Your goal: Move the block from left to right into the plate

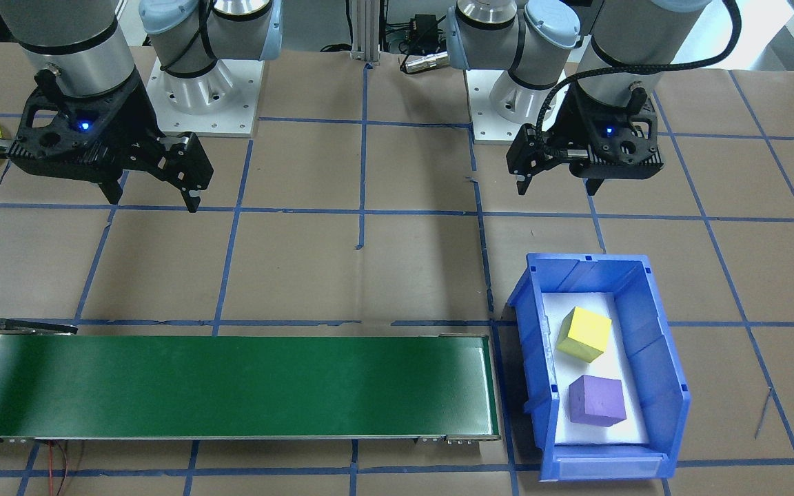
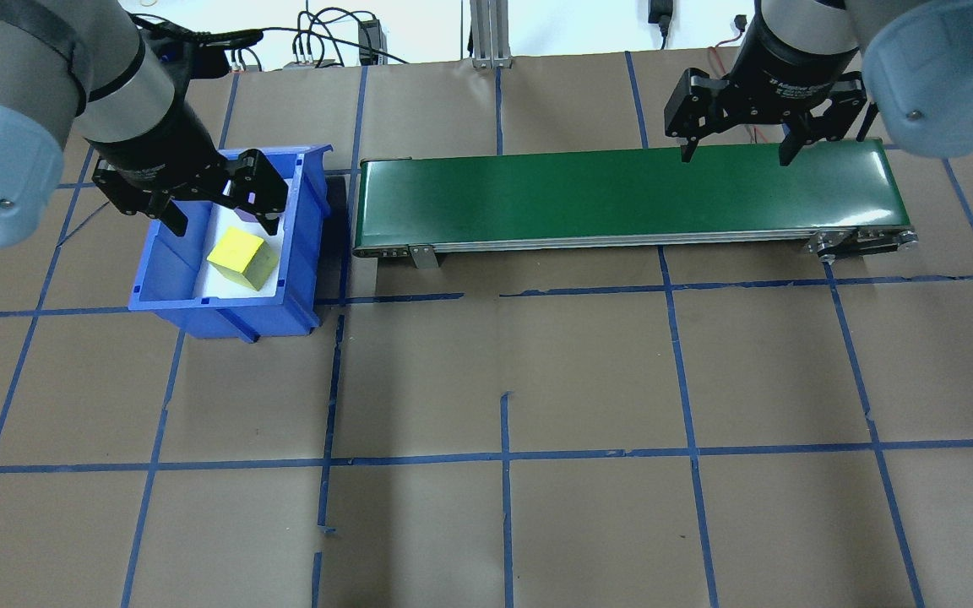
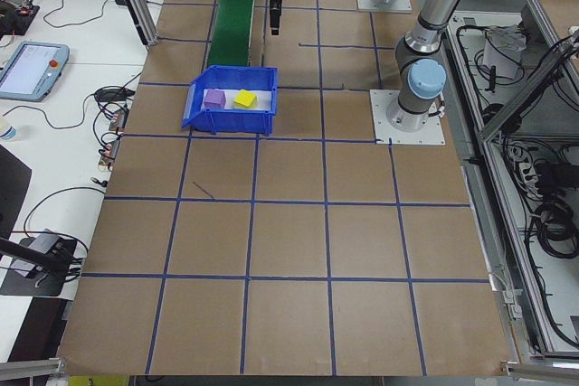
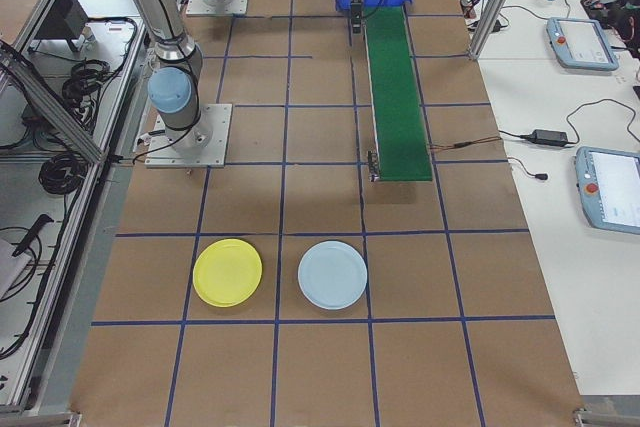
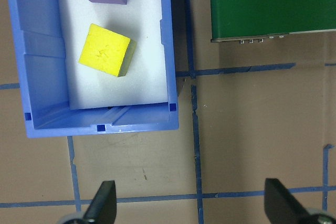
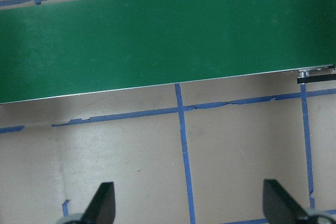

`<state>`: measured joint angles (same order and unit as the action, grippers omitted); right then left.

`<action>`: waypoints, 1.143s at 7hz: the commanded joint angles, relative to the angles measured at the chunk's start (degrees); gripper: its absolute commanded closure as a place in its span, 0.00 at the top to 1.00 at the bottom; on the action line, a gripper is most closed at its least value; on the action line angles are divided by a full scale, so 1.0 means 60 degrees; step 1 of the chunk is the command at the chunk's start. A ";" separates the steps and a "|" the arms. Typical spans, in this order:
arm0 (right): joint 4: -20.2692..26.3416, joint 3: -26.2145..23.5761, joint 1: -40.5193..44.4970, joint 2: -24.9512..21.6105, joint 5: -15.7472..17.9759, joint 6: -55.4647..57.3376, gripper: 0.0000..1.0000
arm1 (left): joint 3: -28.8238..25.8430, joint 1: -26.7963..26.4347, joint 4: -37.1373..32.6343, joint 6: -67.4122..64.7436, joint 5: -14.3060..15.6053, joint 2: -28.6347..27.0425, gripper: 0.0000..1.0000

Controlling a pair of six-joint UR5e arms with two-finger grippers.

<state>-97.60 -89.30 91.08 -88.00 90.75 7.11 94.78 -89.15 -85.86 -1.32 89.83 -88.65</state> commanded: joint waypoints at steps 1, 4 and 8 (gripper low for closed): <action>-0.0023 0.0000 -0.0004 0.0003 -0.0008 0.0002 1.00 | -0.0077 -0.0721 -0.0103 -0.0789 0.0229 0.0009 1.00; 0.0006 0.0000 -0.0004 0.0003 -0.0008 -0.0012 1.00 | -0.0165 -0.0045 -0.0002 0.0347 0.0527 -0.0049 1.00; 0.0021 0.0000 -0.0048 0.0003 0.0006 -0.0027 1.00 | -0.0196 0.2319 0.1008 0.2065 -0.0001 -0.0751 1.00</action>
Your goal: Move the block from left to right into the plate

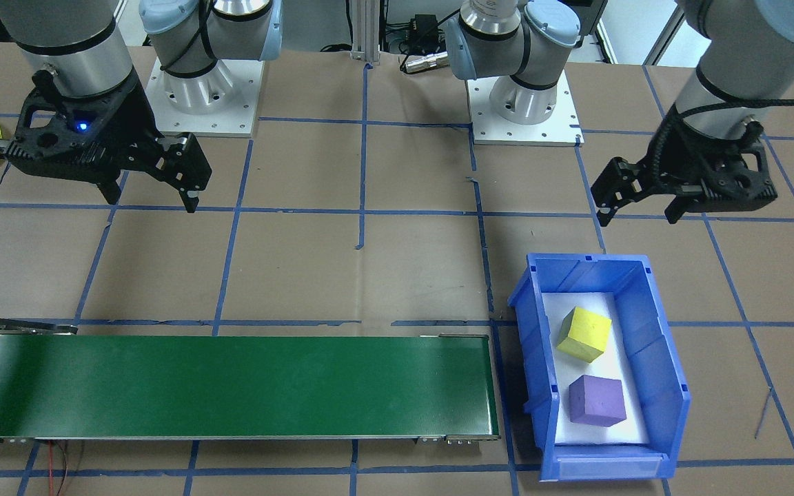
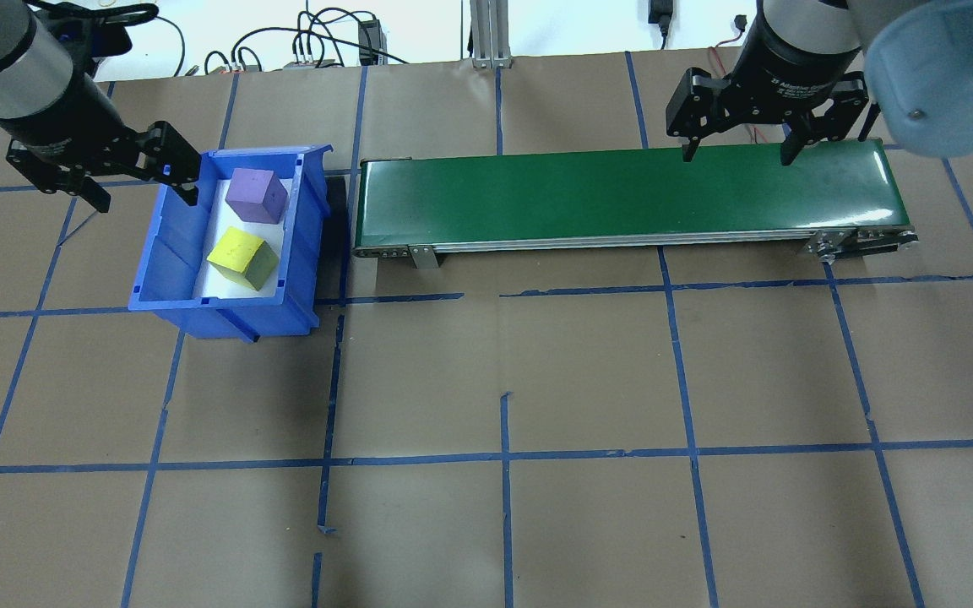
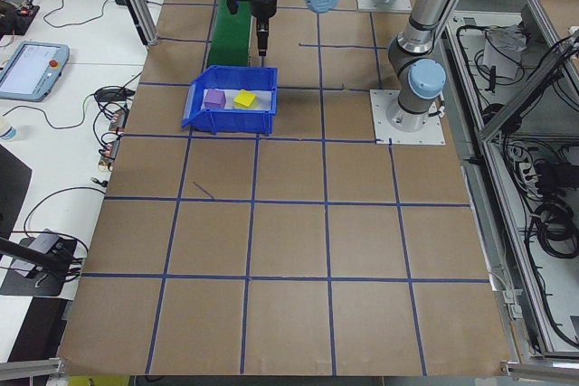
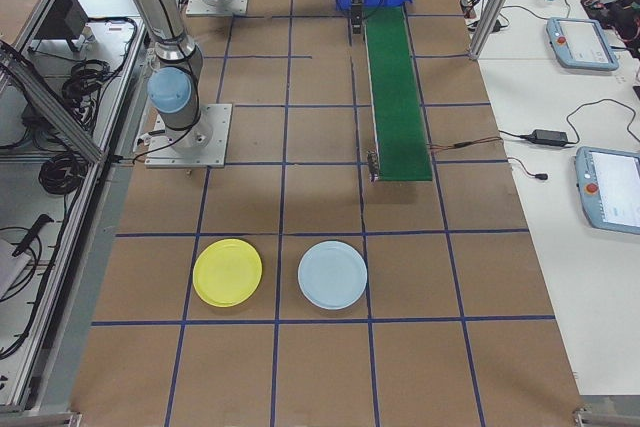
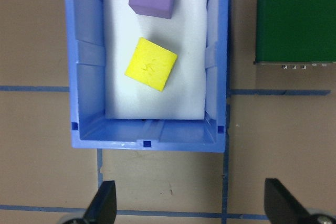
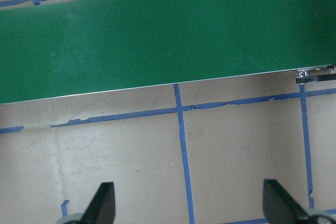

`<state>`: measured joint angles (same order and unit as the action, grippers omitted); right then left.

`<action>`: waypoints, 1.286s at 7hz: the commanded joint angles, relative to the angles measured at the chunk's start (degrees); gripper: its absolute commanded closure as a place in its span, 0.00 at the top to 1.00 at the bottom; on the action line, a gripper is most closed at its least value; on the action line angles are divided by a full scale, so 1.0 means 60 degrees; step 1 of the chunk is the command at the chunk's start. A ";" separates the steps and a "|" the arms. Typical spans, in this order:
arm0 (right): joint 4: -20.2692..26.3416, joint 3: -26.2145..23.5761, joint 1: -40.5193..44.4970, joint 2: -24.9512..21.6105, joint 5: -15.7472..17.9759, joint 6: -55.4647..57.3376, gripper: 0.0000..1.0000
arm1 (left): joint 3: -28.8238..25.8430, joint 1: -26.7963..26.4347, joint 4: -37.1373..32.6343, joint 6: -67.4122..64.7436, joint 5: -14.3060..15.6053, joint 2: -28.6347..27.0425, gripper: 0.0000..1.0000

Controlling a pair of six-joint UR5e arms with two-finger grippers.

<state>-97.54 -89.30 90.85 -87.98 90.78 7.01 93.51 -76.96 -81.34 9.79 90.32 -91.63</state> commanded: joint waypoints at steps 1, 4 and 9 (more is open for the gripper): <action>-0.0004 0.0000 -0.0010 0.0000 0.0002 0.0004 1.00 | 0.0001 0.0287 0.0793 0.0229 -0.0098 -0.0604 1.00; 0.0011 0.0000 -0.0010 0.0000 0.0002 -0.0011 1.00 | 0.0191 0.0287 0.1821 0.1175 -0.0083 -0.1717 1.00; 0.0011 0.0000 -0.0010 0.0000 0.0002 0.0004 1.00 | 0.0484 0.0273 0.1868 0.2965 -0.0200 -0.2335 1.00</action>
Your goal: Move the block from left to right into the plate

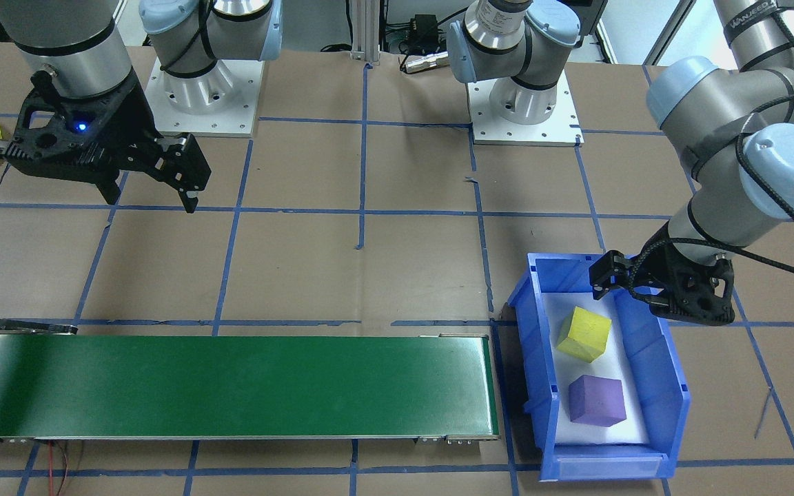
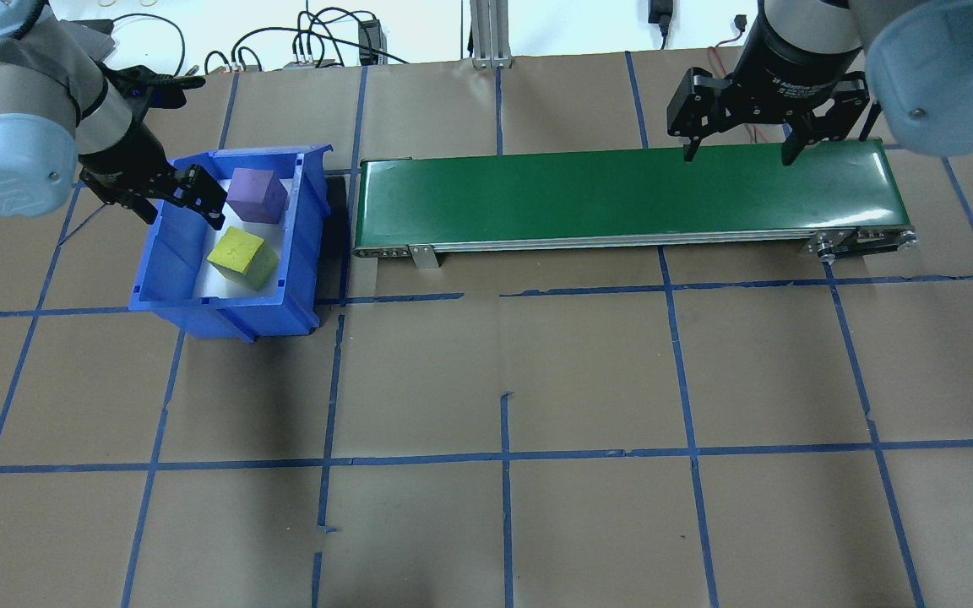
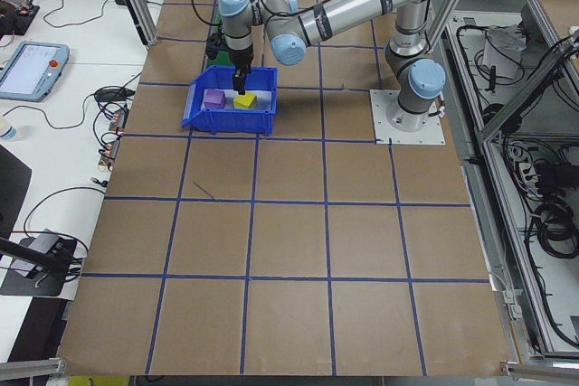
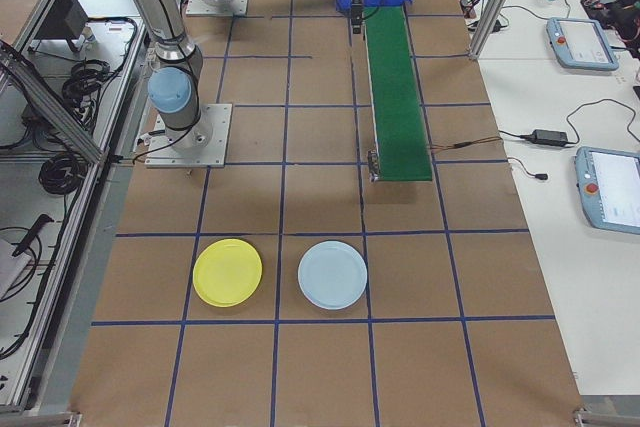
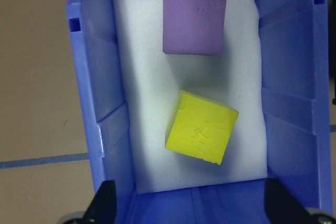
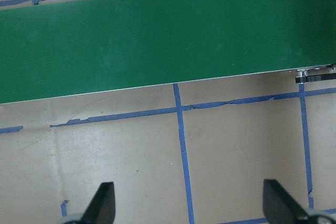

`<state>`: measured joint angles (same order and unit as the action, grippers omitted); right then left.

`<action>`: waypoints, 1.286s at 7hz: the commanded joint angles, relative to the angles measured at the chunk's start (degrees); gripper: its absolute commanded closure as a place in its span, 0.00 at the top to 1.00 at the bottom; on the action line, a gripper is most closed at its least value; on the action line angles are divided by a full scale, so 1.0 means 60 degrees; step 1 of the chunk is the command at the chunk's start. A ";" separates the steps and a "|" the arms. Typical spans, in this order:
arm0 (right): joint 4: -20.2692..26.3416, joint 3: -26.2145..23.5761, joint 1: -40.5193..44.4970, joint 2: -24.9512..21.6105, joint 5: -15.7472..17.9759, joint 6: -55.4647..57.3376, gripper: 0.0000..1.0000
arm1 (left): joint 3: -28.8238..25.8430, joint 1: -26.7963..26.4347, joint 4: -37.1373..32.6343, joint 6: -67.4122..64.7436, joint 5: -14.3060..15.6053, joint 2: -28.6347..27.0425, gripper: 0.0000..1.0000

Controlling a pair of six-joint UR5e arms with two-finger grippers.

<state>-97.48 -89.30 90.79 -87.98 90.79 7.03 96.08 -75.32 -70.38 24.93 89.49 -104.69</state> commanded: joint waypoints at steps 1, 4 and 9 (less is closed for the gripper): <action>-0.0013 0.0000 0.0000 0.0000 0.0000 0.0000 1.00 | 0.0158 -0.0001 0.0041 0.1024 -0.0105 -0.0232 1.00; -0.0013 0.0000 0.0000 0.0000 0.0000 0.0000 1.00 | 0.0423 -0.0001 0.0713 0.1601 -0.0120 -0.0612 1.00; -0.0013 0.0000 -0.0015 0.0000 0.0000 0.0000 1.00 | 0.0378 -0.0016 0.1403 0.1441 -0.0237 -0.1315 1.00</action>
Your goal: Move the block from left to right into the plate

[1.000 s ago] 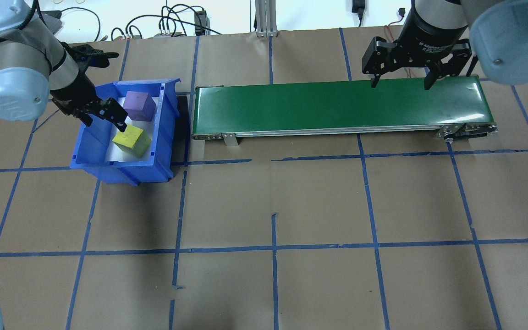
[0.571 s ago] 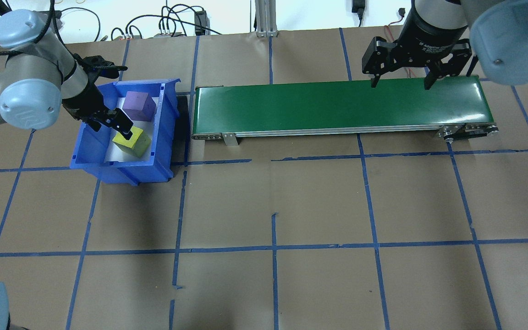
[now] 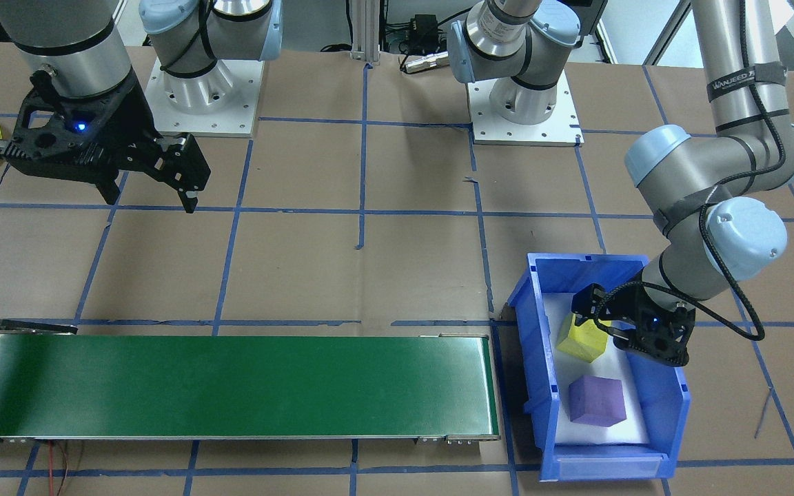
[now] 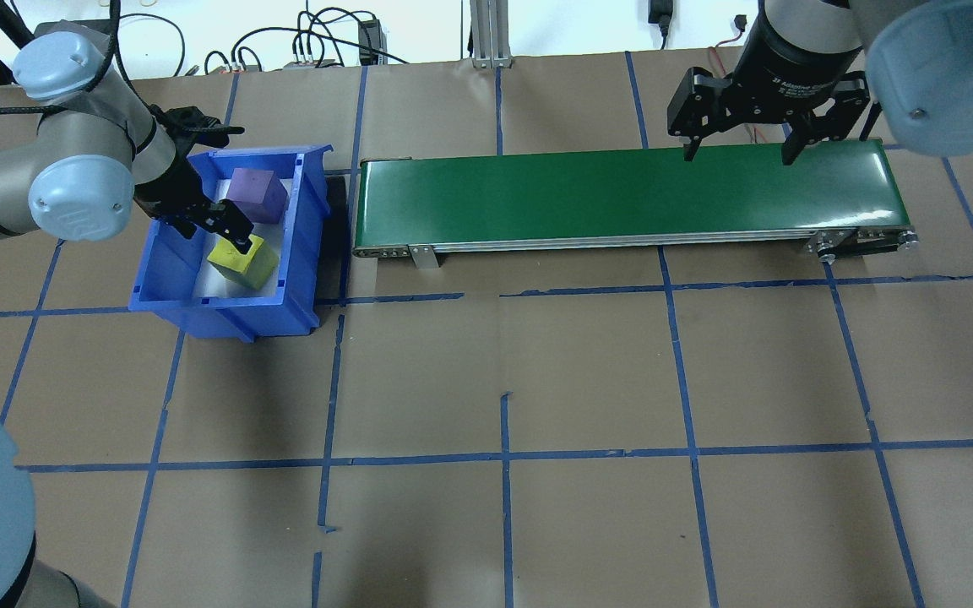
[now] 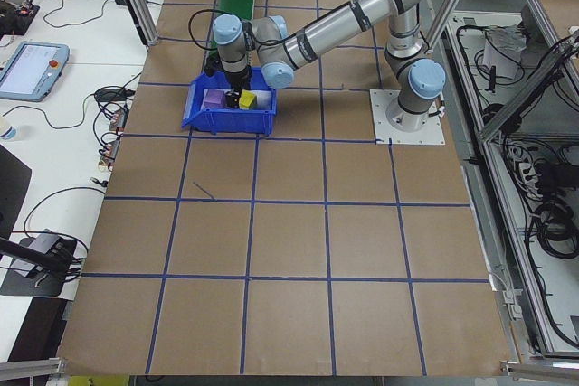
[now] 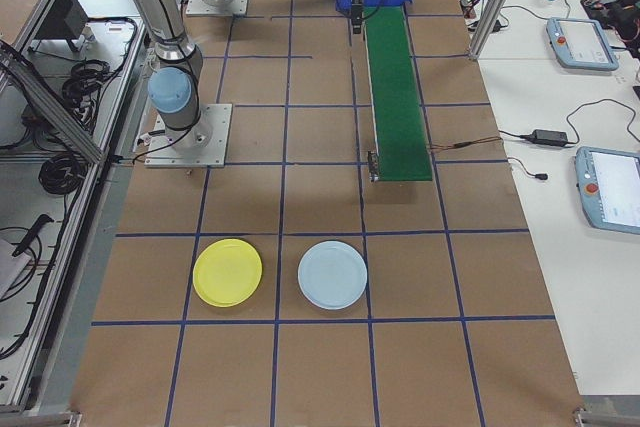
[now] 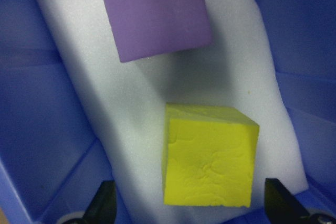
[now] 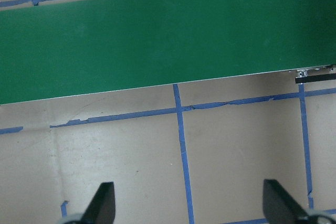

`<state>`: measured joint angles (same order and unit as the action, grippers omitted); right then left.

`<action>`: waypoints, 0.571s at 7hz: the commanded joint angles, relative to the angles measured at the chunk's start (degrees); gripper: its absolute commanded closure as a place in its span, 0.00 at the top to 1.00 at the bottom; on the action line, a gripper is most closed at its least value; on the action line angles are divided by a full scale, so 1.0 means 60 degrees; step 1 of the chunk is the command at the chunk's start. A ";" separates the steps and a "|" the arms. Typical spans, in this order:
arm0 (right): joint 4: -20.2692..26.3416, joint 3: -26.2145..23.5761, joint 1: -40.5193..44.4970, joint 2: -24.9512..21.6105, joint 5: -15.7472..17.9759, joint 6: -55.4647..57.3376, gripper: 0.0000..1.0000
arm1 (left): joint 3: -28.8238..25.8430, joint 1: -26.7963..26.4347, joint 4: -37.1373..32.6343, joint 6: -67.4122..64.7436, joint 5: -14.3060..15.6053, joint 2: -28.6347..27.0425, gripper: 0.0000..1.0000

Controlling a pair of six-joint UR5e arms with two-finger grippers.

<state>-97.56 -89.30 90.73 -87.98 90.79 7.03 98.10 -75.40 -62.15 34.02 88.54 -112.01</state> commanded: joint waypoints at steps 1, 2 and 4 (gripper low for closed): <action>0.0000 0.0000 -0.0005 0.0000 0.0000 0.0000 1.00 | 0.0084 -0.0031 -0.0012 -0.0350 -0.0413 -0.0111 1.00; 0.0014 0.0000 -0.0005 0.0000 0.0000 0.0000 1.00 | 0.0085 -0.0103 -0.0012 -0.0397 -0.0387 -0.0097 1.00; 0.0000 0.0000 0.0010 0.0000 0.0000 0.0000 1.00 | 0.0129 -0.0133 -0.0012 -0.0368 -0.0358 -0.0141 1.00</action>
<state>-97.54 -89.30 90.75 -87.98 90.79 7.03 98.74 -76.09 -62.22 31.78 86.36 -112.77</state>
